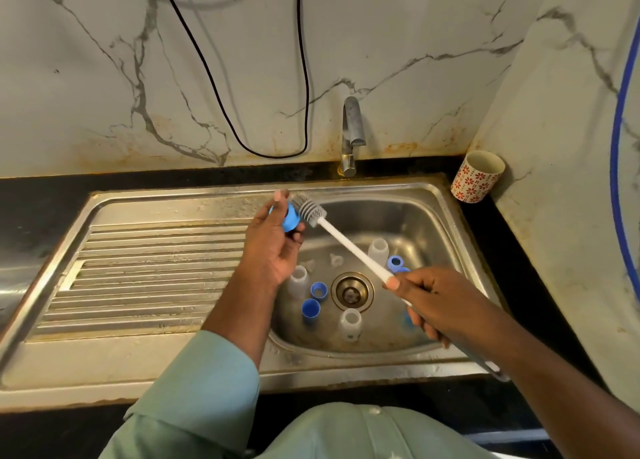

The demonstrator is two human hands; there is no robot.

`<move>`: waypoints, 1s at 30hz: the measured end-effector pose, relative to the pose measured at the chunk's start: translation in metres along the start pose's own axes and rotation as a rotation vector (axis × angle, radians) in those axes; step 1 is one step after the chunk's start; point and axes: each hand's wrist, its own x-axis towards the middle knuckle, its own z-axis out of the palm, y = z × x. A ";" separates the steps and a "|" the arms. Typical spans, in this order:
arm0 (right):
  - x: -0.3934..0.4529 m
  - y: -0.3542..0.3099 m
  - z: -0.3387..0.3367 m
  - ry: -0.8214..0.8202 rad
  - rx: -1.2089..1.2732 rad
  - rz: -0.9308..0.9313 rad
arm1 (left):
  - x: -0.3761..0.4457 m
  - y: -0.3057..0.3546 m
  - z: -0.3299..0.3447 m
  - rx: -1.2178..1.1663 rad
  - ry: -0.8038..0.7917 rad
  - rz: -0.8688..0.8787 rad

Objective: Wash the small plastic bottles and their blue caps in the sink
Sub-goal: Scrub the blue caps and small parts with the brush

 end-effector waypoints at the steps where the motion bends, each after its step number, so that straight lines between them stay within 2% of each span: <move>1: -0.001 0.000 0.000 -0.006 0.007 0.000 | -0.001 -0.001 0.000 0.040 -0.021 -0.005; 4: 0.005 -0.003 0.001 0.050 0.032 0.013 | -0.007 -0.010 0.008 0.105 -0.098 -0.035; 7: 0.002 0.001 -0.002 0.027 0.040 0.011 | -0.005 -0.003 0.005 -0.008 -0.042 -0.034; 11: 0.004 0.002 -0.002 0.055 0.039 0.043 | -0.009 -0.015 0.009 0.128 -0.068 -0.031; 15: 0.003 0.004 0.000 0.023 0.022 0.027 | 0.000 -0.011 0.007 0.010 0.000 -0.025; 19: 0.001 0.005 -0.005 0.021 0.051 0.024 | 0.006 -0.001 0.007 0.020 -0.028 0.025; 22: -0.001 0.005 -0.007 -0.014 0.005 -0.009 | 0.012 0.013 0.005 -0.060 -0.065 0.036; 25: -0.001 0.007 -0.006 -0.016 -0.065 -0.020 | 0.016 0.013 0.006 -0.071 -0.051 0.022; 28: -0.001 0.012 -0.005 0.039 0.003 -0.024 | 0.017 0.013 0.007 -0.060 0.027 0.069; 30: 0.000 0.013 -0.004 0.068 0.063 -0.012 | 0.014 0.009 0.007 0.038 0.050 0.092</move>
